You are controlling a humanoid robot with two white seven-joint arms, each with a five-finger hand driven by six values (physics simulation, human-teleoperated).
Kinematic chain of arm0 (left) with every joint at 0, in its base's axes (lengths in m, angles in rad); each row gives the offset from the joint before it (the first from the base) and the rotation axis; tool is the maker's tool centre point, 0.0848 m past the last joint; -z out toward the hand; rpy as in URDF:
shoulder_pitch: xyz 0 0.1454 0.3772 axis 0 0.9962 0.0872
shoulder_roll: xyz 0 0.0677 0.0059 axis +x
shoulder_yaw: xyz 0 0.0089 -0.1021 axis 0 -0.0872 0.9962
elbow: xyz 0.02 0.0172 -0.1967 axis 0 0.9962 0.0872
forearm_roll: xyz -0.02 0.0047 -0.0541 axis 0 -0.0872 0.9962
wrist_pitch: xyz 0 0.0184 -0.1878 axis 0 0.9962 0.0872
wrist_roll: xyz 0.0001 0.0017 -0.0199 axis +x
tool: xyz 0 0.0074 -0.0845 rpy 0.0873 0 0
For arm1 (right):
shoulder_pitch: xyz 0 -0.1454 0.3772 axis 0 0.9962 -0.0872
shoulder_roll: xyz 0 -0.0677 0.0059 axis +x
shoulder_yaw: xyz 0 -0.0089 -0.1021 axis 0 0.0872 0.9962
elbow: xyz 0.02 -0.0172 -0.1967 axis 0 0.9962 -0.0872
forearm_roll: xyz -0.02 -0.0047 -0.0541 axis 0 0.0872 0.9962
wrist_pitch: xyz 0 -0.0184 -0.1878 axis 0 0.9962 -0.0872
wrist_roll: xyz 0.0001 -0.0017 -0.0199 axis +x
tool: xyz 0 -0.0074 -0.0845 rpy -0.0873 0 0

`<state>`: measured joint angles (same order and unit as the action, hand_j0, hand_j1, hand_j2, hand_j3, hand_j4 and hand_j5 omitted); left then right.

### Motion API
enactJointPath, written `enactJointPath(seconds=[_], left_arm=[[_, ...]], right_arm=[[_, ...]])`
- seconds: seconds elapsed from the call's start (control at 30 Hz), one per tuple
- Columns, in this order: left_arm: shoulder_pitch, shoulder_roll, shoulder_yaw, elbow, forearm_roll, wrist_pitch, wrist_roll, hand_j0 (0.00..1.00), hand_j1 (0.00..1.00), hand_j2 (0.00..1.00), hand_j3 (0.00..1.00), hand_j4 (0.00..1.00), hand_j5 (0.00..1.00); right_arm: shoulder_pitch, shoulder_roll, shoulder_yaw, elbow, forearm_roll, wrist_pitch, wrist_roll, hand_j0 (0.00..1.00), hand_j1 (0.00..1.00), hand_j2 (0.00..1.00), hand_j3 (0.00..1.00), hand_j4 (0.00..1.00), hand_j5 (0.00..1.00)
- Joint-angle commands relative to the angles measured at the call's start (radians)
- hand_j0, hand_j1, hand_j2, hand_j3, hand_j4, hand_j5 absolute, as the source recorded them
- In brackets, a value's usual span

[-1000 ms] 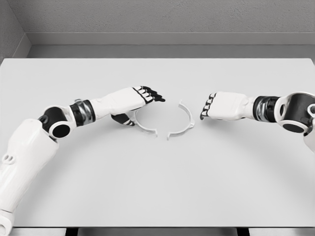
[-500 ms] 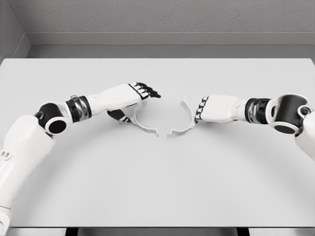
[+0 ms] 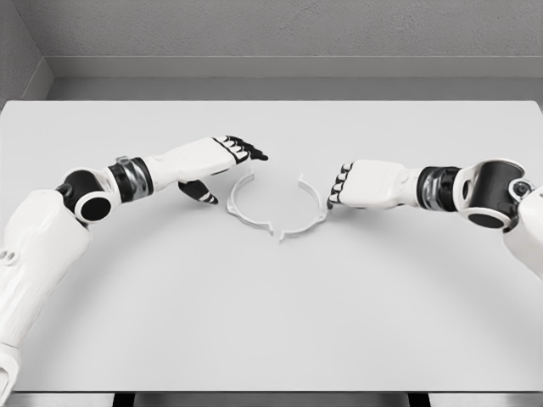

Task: Assemble PVC drainage pipe clamps

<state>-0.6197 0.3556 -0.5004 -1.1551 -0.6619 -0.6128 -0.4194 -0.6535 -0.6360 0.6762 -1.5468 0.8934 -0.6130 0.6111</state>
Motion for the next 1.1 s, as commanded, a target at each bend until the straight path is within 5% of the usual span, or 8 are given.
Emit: enactJointPath(seconds=[0.0,0.13,0.43,0.7,0.9,1.07], left_arm=[[0.000,-0.014,0.002,0.020,0.007,0.002,0.001,1.00,1.00,1.00,1.00,1.00,1.00],[-0.015,-0.038,0.000,0.049,0.005,0.002,0.001,1.00,1.00,1.00,1.00,1.00,1.00],[-0.044,-0.047,0.005,0.103,0.005,0.002,0.001,1.00,1.00,1.00,1.00,1.00,1.00],[-0.052,-0.067,0.005,0.126,0.005,0.002,0.002,1.00,1.00,1.00,1.00,1.00,1.00],[-0.052,-0.075,0.006,0.127,0.004,0.002,0.002,1.00,1.00,1.00,1.00,1.00,1.00],[-0.055,-0.090,0.008,0.129,0.004,0.002,0.001,1.00,1.00,1.00,1.00,1.00,1.00]], right_arm=[[0.000,-0.010,-0.009,-0.003,-0.008,0.002,0.000,0.77,0.77,0.77,0.77,0.77,0.77],[0.011,-0.057,-0.038,-0.095,-0.010,0.002,0.000,0.77,0.77,0.77,0.77,0.77,0.77],[0.018,-0.064,-0.047,-0.105,-0.025,0.002,0.000,0.77,0.77,0.77,0.77,0.77,0.77],[0.097,-0.143,-0.053,-0.216,-0.047,0.002,0.000,0.77,0.77,0.77,0.77,0.77,0.77],[0.129,-0.182,-0.164,-0.214,-0.366,0.002,0.000,0.77,0.77,0.77,0.77,0.77,0.77],[0.161,-0.202,-0.107,-0.219,-0.576,0.002,0.000,0.77,0.77,0.77,0.77,0.77,0.77]])
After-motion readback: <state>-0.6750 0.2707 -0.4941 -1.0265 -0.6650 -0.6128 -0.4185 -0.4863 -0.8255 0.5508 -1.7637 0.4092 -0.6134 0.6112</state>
